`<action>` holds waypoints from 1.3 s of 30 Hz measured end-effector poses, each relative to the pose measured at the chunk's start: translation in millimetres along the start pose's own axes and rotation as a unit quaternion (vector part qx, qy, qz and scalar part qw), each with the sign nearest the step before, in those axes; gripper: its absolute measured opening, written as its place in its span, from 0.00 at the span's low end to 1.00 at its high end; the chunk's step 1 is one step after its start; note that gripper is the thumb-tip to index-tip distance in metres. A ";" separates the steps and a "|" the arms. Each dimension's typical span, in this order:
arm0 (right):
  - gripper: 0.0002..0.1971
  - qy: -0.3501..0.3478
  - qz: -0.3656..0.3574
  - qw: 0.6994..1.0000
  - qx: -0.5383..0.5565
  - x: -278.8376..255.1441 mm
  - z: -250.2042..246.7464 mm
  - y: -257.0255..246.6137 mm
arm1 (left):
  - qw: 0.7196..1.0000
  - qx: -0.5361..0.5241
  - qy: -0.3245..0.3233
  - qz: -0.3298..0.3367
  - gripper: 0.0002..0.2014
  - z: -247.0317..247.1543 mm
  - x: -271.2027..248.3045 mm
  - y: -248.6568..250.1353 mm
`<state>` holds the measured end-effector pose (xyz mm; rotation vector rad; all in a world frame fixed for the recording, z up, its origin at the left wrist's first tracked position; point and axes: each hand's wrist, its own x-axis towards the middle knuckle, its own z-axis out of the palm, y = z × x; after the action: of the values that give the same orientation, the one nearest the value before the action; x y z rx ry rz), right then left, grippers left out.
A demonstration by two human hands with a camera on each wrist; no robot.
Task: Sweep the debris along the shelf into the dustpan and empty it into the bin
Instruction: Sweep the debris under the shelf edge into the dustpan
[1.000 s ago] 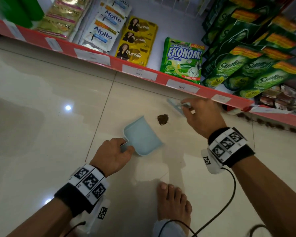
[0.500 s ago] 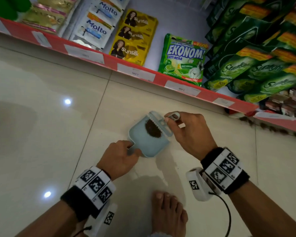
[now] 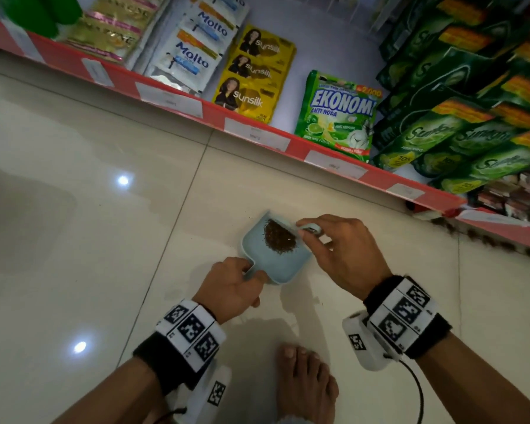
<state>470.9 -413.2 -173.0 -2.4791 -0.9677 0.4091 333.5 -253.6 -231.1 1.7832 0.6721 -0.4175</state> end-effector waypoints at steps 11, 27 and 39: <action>0.14 -0.024 0.046 0.983 -0.177 10.5 -18.4 2.6 | 0.996 -0.055 -0.036 -0.052 0.15 6.9 4.7 3.6; 0.09 0.102 0.018 0.988 -0.112 5.5 -11.4 18.2 | 0.984 -0.147 0.016 -0.097 0.13 20.3 0.9 7.5; 0.12 0.004 -0.037 0.999 -0.004 -25.0 4.4 3.3 | 0.988 -0.124 0.034 -0.085 0.15 27.2 1.6 2.3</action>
<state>453.2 -431.3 -175.7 -2.4425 -1.0554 0.3710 337.5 -279.6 -238.6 1.5167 0.8891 -0.3701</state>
